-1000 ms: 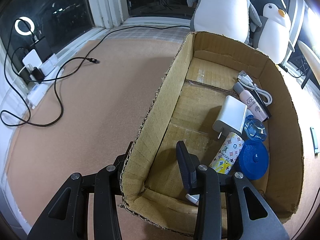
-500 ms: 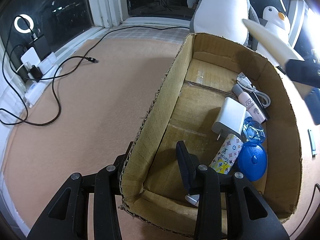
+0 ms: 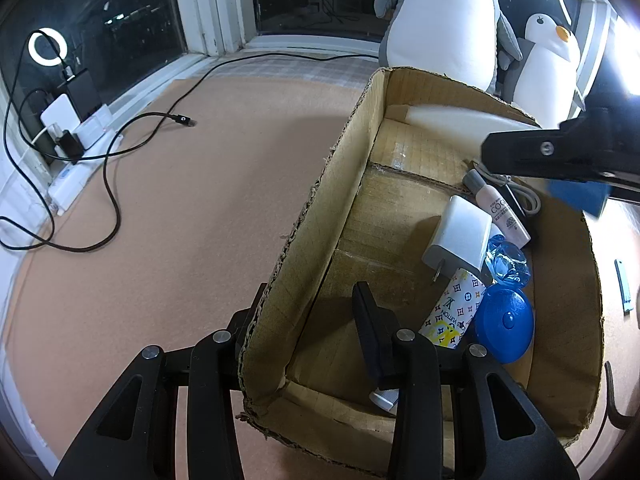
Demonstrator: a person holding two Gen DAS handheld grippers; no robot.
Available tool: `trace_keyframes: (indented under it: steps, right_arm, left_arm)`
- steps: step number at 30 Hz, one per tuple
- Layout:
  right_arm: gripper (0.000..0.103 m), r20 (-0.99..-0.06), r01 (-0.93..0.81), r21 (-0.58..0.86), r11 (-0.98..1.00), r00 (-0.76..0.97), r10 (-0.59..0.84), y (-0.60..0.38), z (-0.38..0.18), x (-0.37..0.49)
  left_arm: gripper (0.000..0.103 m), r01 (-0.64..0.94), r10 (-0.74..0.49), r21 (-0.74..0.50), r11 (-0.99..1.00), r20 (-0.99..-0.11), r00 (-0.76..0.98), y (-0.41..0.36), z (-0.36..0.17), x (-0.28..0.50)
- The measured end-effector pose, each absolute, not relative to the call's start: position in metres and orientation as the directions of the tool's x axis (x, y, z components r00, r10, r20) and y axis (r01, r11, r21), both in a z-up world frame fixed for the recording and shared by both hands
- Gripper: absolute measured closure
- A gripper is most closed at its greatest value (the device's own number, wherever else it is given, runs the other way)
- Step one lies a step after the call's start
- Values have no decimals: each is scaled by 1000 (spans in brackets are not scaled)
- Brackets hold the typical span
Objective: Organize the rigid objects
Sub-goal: 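Carry the sunscreen tube into the box and open the right gripper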
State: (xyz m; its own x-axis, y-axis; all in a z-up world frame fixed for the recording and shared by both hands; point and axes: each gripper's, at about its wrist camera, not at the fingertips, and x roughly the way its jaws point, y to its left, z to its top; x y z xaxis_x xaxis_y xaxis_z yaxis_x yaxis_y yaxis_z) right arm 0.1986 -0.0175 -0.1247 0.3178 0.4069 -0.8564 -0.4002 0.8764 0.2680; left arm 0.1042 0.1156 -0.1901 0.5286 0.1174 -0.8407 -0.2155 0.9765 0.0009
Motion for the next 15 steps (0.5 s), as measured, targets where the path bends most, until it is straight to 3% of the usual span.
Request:
trace_keyframes:
  steps: [3,7,15]
  right_arm:
    - [58,-861,-412,267,871,304,408,-14,-128,201]
    - [41,-863,-425,248,871,313,398,-13,-128,201]
    - [35,-863,-426,231,875,326,387,-18,-127,201]
  left_arm:
    - [65,-216,117,0,976,-841,529,116,-190,104]
    - [65,-216,118,2,976,-840,529,116,-190,104]
    - [65,-216,119,2,976,-840,530,115,-190,105]
